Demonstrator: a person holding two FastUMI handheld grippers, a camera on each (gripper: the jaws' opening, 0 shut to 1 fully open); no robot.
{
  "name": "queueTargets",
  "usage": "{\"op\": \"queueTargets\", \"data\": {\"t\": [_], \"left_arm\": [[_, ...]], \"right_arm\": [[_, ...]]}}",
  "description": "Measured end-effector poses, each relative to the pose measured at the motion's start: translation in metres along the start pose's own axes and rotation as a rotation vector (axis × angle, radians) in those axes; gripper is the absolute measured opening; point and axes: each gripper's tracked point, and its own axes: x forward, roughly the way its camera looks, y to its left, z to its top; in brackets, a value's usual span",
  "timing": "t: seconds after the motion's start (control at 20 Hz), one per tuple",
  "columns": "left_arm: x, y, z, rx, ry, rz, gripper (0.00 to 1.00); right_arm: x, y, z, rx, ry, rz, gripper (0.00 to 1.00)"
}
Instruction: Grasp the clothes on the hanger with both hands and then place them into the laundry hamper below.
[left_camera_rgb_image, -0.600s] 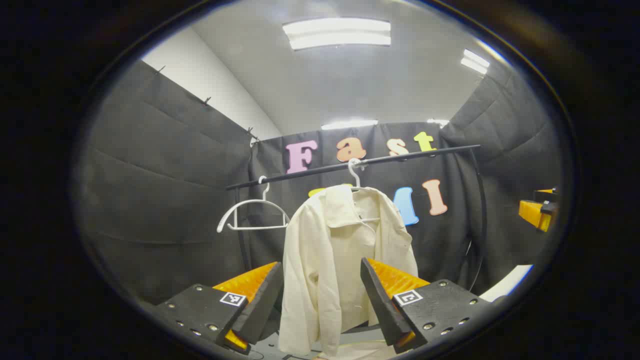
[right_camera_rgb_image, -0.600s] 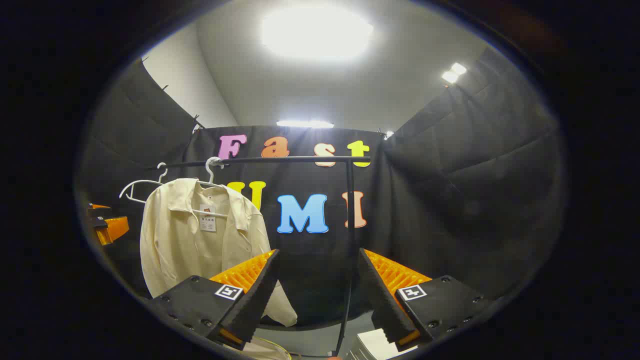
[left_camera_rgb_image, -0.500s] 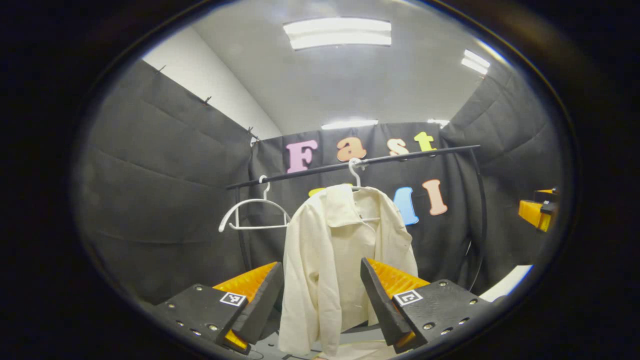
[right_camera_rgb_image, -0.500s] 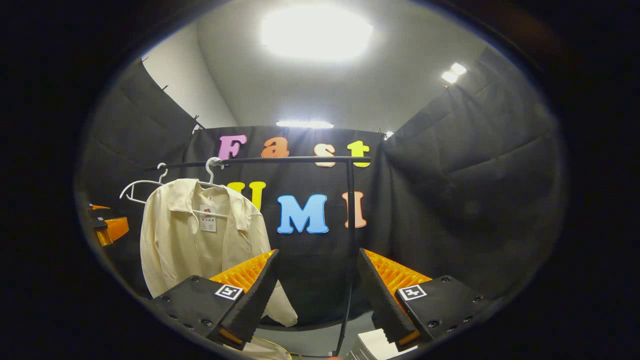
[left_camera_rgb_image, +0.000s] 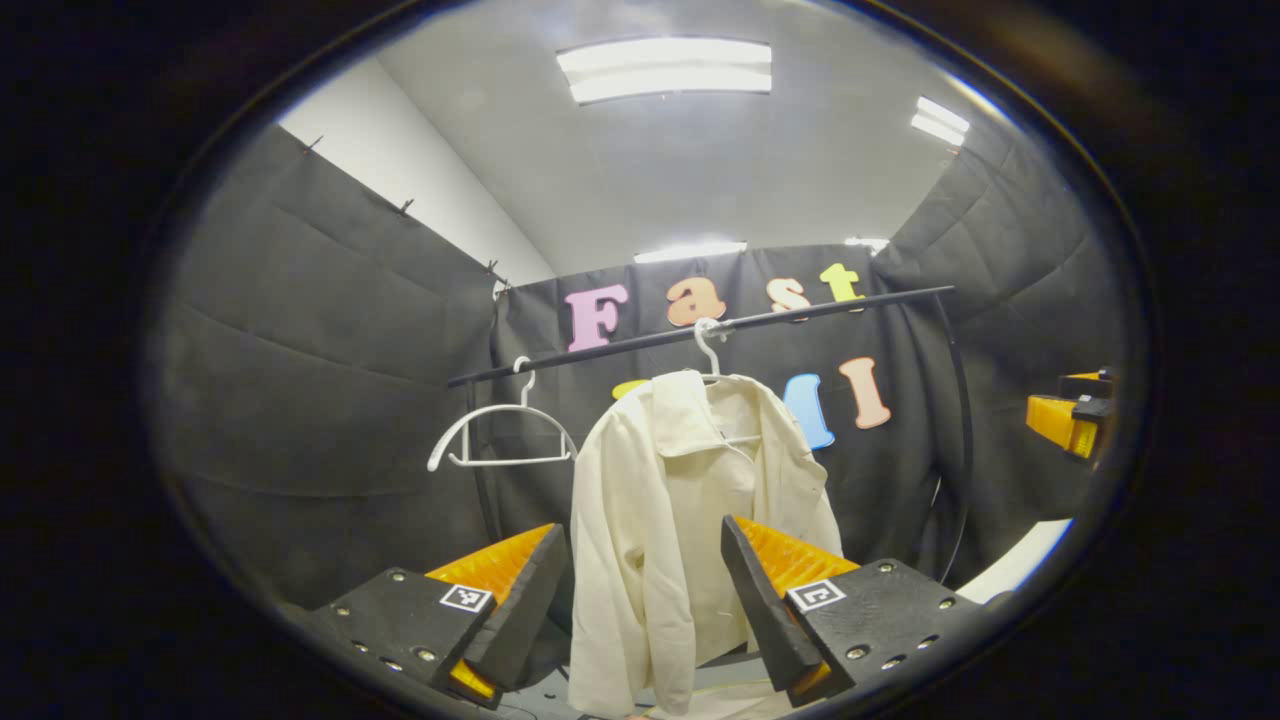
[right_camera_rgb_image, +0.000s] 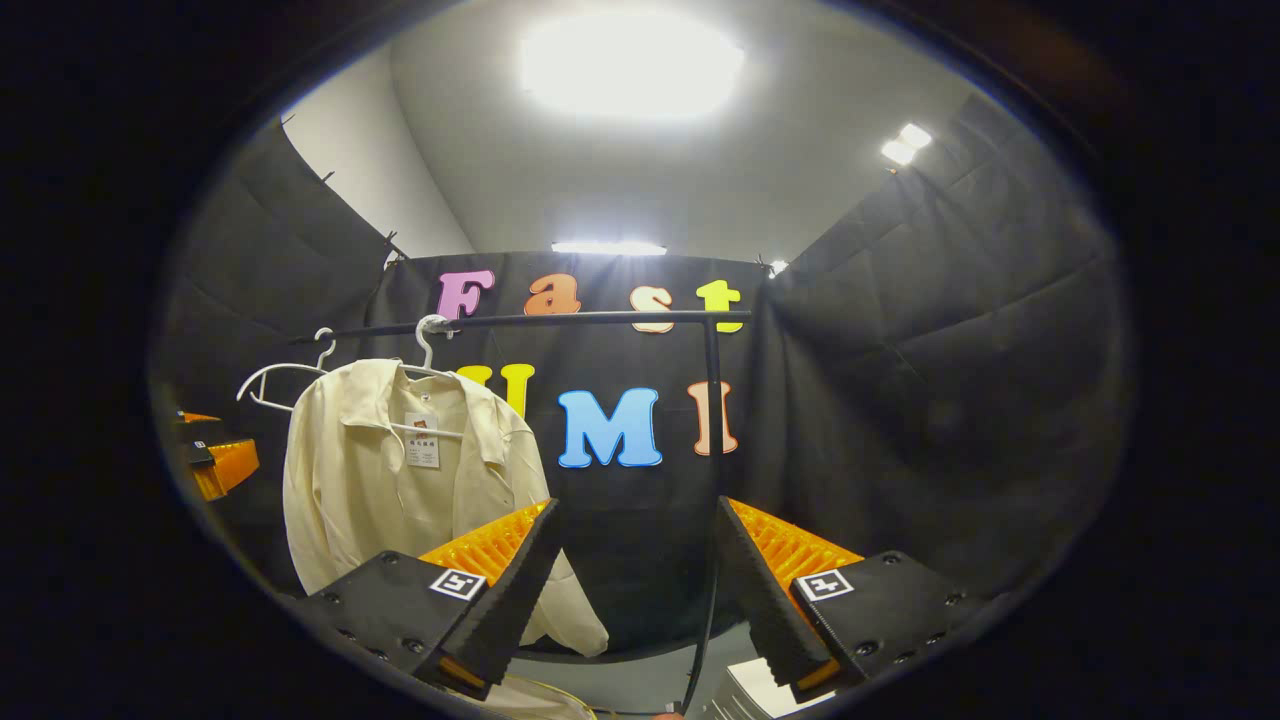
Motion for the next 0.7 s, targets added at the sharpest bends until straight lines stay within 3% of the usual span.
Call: {"op": "queueTargets", "data": {"t": [0.25, 0.7], "left_arm": [[0.007, 0.000, -0.001, -0.027, -0.011, -0.020, 0.91], [0.036, -0.028, 0.005, -0.032, -0.032, -0.009, 0.91]], "right_arm": [[0.005, 0.020, 0.000, 0.020, -0.010, 0.022, 0.97], [0.053, 0.062, -0.001, 0.076, -0.024, 0.157, 0.96]]}}
